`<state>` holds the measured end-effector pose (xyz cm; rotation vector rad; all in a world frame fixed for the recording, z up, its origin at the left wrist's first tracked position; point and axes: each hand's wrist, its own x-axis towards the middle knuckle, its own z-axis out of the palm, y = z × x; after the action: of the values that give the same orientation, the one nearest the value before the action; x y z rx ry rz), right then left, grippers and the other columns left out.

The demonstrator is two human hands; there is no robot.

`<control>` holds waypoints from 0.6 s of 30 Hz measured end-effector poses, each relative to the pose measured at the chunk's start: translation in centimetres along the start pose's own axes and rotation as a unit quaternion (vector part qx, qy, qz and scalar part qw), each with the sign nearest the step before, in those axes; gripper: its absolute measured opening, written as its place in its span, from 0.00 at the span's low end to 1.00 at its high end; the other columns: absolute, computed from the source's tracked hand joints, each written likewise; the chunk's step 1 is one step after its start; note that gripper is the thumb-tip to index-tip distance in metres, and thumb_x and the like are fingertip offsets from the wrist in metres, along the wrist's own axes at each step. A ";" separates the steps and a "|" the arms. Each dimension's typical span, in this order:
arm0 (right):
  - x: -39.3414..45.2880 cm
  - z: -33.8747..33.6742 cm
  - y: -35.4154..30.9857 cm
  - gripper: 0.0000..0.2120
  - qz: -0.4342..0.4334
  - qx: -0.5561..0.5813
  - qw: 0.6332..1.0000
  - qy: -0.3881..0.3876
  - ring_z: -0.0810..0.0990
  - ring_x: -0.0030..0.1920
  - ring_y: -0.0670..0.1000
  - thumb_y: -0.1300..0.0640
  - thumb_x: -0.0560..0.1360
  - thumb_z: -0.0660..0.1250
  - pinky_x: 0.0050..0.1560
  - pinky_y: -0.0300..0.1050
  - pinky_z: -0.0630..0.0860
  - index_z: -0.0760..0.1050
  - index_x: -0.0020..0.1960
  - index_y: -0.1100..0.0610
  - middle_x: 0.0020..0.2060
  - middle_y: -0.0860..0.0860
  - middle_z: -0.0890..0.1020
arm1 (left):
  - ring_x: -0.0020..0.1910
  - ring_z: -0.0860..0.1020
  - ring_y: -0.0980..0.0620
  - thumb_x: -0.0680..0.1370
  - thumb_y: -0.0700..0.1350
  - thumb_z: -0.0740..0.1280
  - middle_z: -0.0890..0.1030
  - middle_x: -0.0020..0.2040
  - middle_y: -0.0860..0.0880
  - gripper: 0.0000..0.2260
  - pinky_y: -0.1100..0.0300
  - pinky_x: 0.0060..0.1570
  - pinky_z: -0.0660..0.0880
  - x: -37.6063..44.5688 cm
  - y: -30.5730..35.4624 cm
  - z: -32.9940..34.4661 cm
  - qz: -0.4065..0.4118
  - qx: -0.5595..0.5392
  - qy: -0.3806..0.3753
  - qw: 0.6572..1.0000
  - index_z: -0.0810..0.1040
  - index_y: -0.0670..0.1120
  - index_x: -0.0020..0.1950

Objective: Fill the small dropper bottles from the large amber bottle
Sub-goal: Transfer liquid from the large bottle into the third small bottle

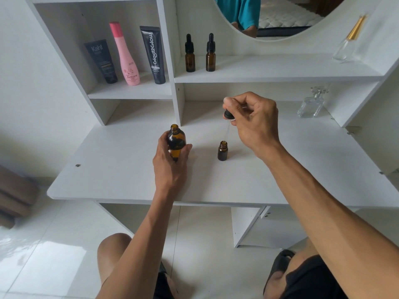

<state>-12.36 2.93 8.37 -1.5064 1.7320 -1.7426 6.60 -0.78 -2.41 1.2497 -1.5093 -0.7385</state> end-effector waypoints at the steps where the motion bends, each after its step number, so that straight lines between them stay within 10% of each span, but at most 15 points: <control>1: 0.0 0.0 0.0 0.13 -0.001 -0.003 1.000 -0.001 0.86 0.40 0.52 0.47 0.77 0.71 0.45 0.57 0.83 0.83 0.44 0.58 0.35 0.50 0.86 | 0.50 0.83 0.49 0.77 0.55 0.71 0.81 0.55 0.54 0.22 0.45 0.54 0.80 0.0 0.0 0.0 0.000 0.000 0.000 1.000 0.67 0.61 0.68; 18: 0.0 0.0 -0.3 0.14 -0.014 -0.029 0.999 -0.007 0.86 0.40 0.48 0.46 0.77 0.71 0.44 0.56 0.83 0.83 0.43 0.57 0.34 0.48 0.85 | 0.50 0.83 0.48 0.77 0.53 0.71 0.81 0.56 0.53 0.21 0.47 0.54 0.79 0.0 0.0 0.0 0.004 0.002 0.000 1.000 0.68 0.59 0.67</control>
<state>-12.22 3.02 8.59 -1.5697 1.7770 -1.7045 6.58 -0.77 -2.42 1.2464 -1.5145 -0.7304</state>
